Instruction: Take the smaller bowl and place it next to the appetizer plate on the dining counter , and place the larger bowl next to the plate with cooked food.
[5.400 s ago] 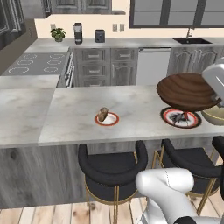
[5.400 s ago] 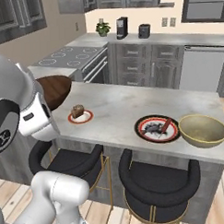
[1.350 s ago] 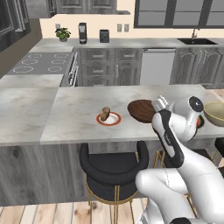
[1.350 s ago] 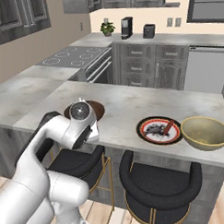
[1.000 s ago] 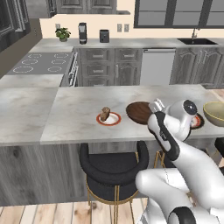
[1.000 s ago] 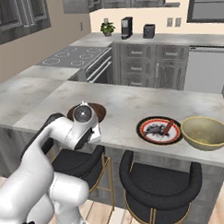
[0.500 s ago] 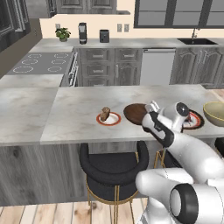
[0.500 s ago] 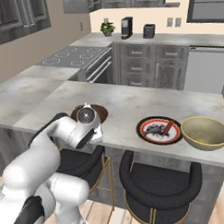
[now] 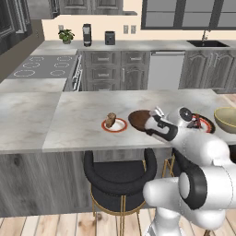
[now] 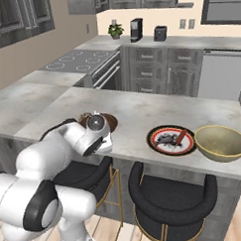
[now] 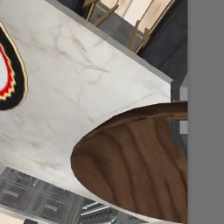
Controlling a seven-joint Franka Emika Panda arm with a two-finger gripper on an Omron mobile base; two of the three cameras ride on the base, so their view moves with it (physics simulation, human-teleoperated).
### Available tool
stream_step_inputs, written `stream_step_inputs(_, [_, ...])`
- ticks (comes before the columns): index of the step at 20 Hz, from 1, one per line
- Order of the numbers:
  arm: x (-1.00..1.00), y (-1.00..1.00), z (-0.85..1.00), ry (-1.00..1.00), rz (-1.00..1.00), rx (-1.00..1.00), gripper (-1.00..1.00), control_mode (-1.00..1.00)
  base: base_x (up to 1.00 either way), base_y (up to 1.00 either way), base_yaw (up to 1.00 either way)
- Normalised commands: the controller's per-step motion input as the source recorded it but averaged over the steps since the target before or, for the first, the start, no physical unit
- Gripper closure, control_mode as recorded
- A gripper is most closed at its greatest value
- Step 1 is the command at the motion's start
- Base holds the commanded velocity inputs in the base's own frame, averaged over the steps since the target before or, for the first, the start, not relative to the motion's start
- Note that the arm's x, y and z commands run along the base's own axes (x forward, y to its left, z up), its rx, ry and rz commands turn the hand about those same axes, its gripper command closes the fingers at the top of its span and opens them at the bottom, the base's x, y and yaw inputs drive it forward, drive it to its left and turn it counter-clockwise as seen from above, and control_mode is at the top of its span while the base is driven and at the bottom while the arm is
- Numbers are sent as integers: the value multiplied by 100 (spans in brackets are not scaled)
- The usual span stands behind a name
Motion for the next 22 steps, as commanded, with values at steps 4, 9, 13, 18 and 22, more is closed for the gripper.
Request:
stream_step_inputs(4, [26,0,-21,0,0,0,100,-100,0,0,0])
stream_step_inputs(9, [25,0,-26,0,0,0,100,-100,0,0,0])
stream_step_inputs(13, [29,0,-22,0,0,0,100,-100,0,0,0])
stream_step_inputs(18, [28,0,-19,0,0,0,100,-100,0,0,0])
stream_step_inputs(22, [25,0,-19,0,0,0,100,-100,0,0,0])
